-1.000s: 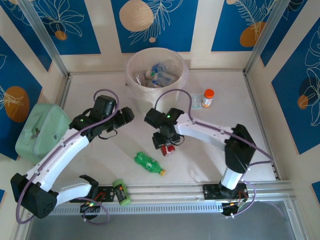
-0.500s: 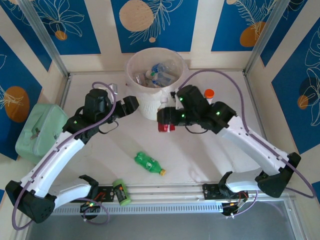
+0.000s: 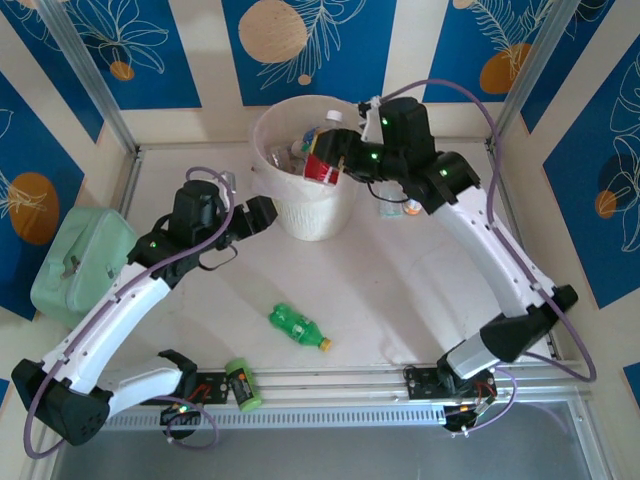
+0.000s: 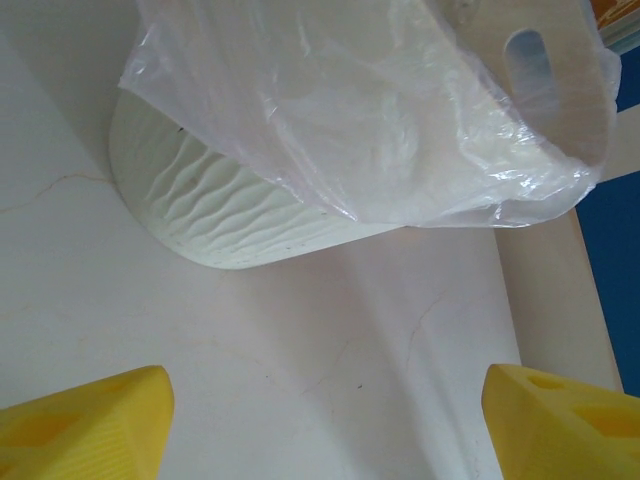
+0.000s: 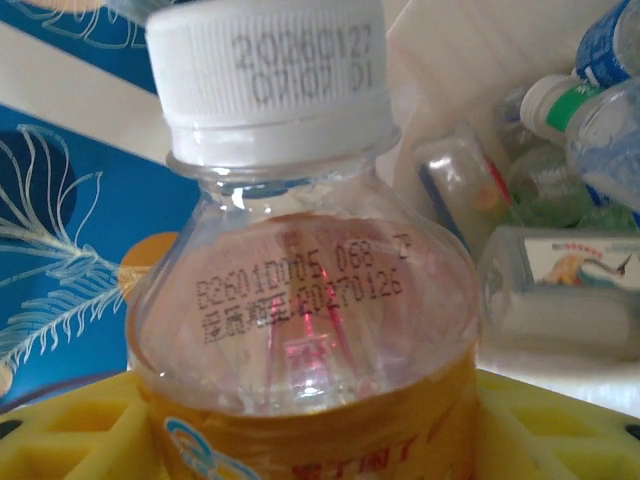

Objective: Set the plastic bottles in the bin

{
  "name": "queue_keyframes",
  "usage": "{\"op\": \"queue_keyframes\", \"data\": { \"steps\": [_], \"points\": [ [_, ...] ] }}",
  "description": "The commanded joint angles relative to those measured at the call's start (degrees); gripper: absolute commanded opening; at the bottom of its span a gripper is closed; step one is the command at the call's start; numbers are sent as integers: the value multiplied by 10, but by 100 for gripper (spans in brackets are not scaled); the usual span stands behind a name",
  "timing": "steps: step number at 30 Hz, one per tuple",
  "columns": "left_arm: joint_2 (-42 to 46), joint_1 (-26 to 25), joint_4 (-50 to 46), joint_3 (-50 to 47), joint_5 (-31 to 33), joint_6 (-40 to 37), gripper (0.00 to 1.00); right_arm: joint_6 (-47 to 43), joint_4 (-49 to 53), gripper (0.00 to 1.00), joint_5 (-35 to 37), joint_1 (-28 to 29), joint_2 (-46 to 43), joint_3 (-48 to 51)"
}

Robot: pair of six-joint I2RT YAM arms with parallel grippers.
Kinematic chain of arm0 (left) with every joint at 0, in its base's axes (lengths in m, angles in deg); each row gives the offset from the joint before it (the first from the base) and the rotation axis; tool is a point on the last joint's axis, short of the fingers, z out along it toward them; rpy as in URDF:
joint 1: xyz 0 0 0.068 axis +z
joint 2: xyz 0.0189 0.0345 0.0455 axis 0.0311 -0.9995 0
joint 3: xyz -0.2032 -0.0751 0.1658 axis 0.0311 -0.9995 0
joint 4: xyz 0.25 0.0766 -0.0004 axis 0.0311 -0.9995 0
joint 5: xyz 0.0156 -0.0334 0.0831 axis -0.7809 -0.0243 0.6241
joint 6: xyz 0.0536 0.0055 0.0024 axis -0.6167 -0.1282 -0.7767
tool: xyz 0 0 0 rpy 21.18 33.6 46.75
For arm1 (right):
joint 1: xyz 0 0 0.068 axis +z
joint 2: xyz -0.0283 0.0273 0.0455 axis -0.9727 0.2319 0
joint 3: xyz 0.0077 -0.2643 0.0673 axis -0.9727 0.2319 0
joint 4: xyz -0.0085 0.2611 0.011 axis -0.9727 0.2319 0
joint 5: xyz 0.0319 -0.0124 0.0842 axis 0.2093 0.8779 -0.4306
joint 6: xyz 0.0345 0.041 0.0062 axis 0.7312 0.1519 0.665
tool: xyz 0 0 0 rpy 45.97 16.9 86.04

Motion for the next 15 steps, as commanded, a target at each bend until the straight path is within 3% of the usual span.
{"op": "queue_keyframes", "data": {
  "steps": [1,6,10,15],
  "points": [
    [12,-5,-18,-7,16,-2,80,19,2,61,-18,-20,51,-49],
    [2,-25,-50,-17,55,-27,79,30,-1,64,-66,-45,137,-123],
    [-10,-62,-68,-32,84,-24,83,15,61,84,-73,-50,212,-230],
    [-29,-119,-106,-37,127,-17,90,5,80,87,-69,-52,233,-272]
  ]
}}
